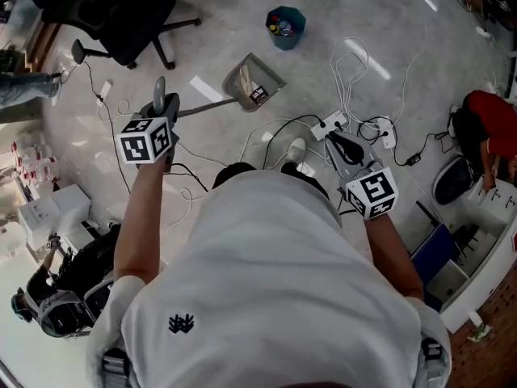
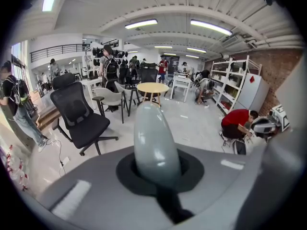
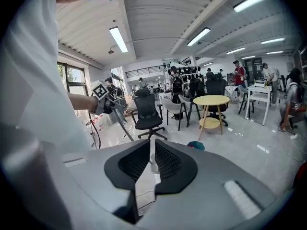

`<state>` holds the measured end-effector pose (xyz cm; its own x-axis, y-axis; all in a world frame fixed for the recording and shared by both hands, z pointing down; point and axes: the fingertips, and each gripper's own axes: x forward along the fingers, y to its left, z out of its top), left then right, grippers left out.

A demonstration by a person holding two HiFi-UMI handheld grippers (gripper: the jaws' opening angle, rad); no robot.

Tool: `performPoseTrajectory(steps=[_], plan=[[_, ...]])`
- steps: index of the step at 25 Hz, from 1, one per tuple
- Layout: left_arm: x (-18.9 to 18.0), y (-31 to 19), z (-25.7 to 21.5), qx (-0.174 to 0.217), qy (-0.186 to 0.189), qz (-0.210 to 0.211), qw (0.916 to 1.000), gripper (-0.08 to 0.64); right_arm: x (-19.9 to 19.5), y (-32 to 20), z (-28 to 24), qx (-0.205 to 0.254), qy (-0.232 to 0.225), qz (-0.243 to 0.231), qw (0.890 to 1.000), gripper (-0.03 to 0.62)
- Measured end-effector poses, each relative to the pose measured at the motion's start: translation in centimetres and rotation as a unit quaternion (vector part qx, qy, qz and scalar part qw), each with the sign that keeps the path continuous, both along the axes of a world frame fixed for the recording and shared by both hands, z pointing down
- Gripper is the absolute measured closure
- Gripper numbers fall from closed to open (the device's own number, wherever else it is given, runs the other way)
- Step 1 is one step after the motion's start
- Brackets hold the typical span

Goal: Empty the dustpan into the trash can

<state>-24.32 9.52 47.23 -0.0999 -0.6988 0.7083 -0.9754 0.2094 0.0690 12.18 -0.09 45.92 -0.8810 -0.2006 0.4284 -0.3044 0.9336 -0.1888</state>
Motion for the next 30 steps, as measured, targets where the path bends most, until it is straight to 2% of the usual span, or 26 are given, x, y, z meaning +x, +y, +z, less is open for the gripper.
performPoseTrajectory(steps=[4, 10, 20, 30], plan=[[-0.7, -4.8, -0.8, 0.009, -0.001, -0.021, 0.9997, 0.503, 1.8, -4.2, 1.2, -0.007, 0.003, 0.008, 1.000, 0.561], [-2.8, -9.9, -2.4, 0.021, -0.007, -0.022, 0.9995, 0.503, 2.1, -6.5, 0.7, -0.012, -0.001, 0.034, 0.999, 0.561], [-6.6, -22.0, -2.6, 0.019, -0.045, 0.055, 0.9973, 0.503, 1.5, -12.0, 0.0, -0.006, 0.001, 0.119, 0.993, 0.561], [-10.2, -31.9, -2.1, 0.024, -0.071, 0.122, 0.9897, 0.503, 0.1, -13.6, 0.0, -0.009, 0.018, 0.188, 0.982, 0.561]])
